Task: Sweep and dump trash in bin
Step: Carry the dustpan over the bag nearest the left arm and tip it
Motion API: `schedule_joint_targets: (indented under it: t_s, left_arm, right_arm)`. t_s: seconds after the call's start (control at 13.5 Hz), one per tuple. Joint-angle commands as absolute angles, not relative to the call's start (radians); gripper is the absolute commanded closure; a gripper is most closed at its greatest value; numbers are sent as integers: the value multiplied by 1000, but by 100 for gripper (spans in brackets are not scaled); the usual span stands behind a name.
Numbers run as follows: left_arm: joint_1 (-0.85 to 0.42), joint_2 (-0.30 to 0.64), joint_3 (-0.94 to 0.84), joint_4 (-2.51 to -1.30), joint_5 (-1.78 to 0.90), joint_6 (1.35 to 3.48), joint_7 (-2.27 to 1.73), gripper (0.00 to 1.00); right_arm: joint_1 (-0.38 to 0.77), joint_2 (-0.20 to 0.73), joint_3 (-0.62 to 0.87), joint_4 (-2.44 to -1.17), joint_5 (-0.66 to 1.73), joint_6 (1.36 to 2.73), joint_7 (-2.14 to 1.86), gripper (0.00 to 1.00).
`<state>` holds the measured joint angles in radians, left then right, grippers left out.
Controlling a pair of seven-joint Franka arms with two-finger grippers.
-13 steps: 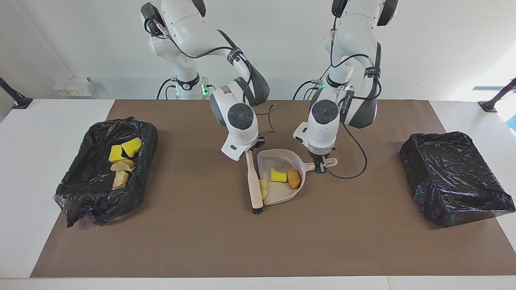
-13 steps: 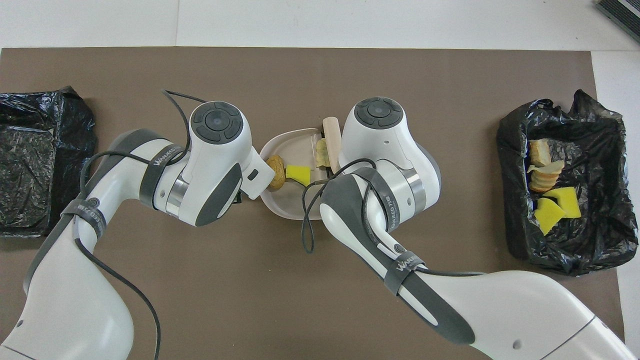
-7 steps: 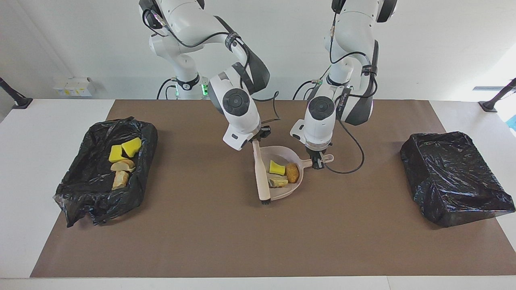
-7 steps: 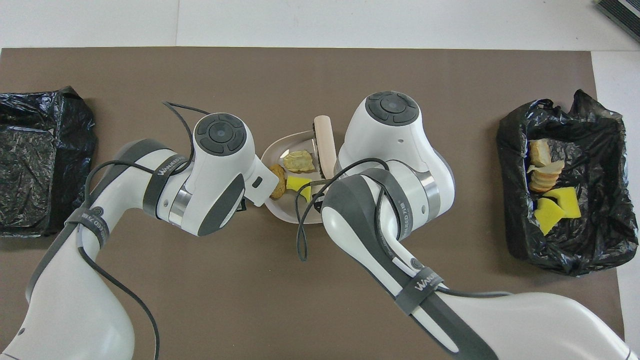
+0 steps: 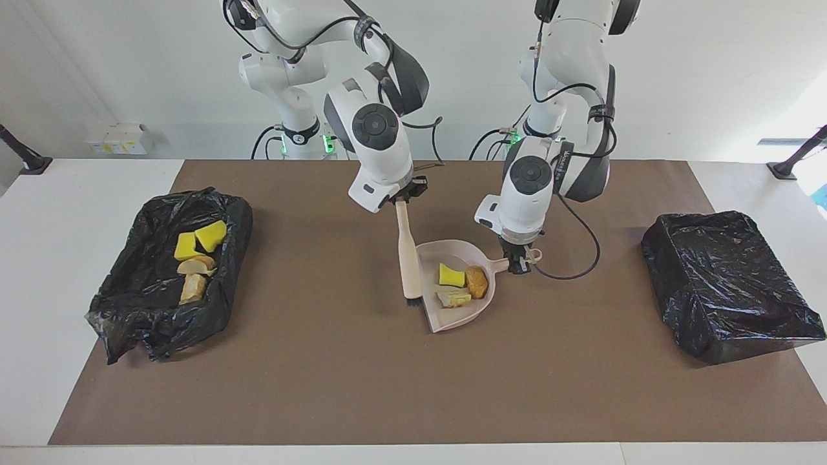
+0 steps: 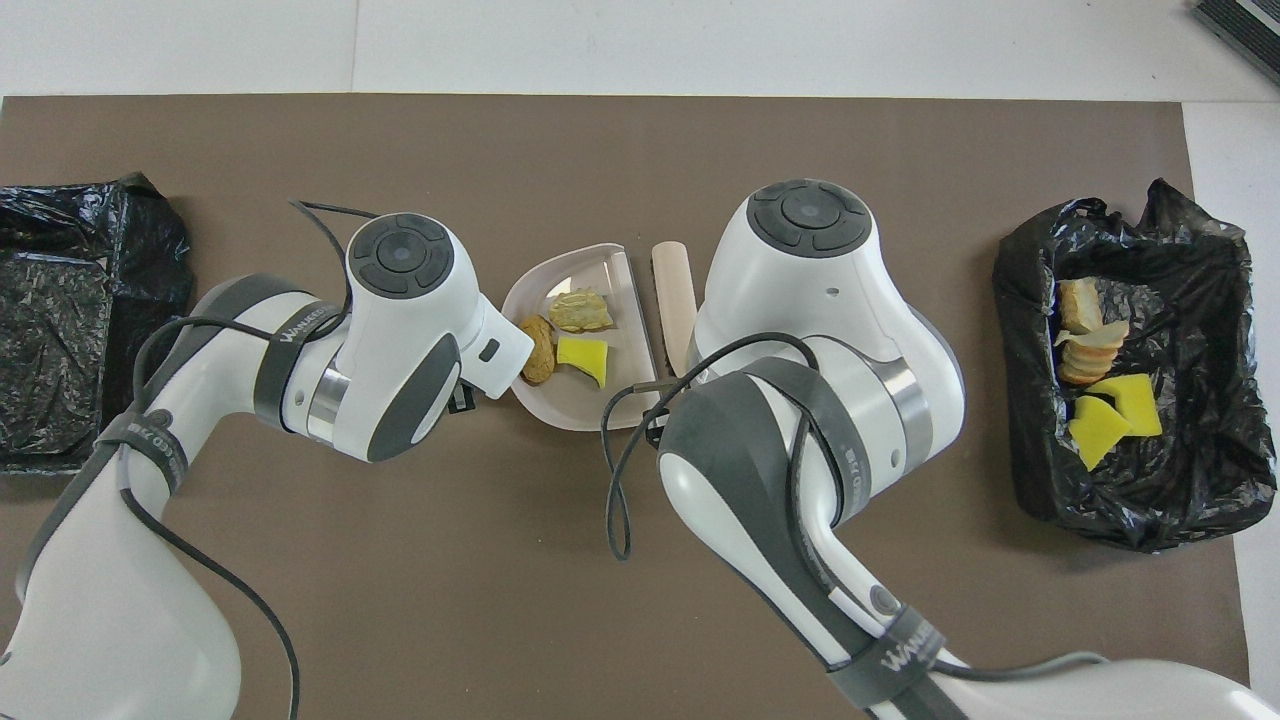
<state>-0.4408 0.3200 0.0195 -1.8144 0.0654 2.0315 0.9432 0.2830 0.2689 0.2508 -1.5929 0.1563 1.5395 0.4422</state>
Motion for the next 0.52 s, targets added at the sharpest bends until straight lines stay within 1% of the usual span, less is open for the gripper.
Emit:
schedule_joint_targets:
  t_s: [0.0, 0.07, 0.22, 0.3, 0.37, 0.45]
  left_arm:
    - [-384, 281, 18, -1783, 29, 1970, 1026, 100]
    - [-358, 281, 18, -1751, 15, 1933, 1061, 100]
    - [-301, 270, 18, -1706, 11, 1876, 1112, 100]
    - [-282, 268, 20, -1681, 12, 1852, 1141, 100]
    - [-261, 270, 21, -1651, 12, 1820, 1176, 100]
    - [-230, 270, 21, -1623, 14, 1790, 1205, 100]
  right_arm:
    - [308, 132, 261, -1737, 121, 1484, 541, 100]
    - [333, 80, 261, -1829, 142, 1517, 564, 100]
    - [363, -53, 261, -2079, 249, 1738, 542, 100]
    - [382, -87, 261, -2150, 270, 1782, 522, 100]
    - [399, -98, 261, -2186, 273, 1799, 523, 100]
    - [419, -88, 261, -2195, 285, 1843, 538, 100]
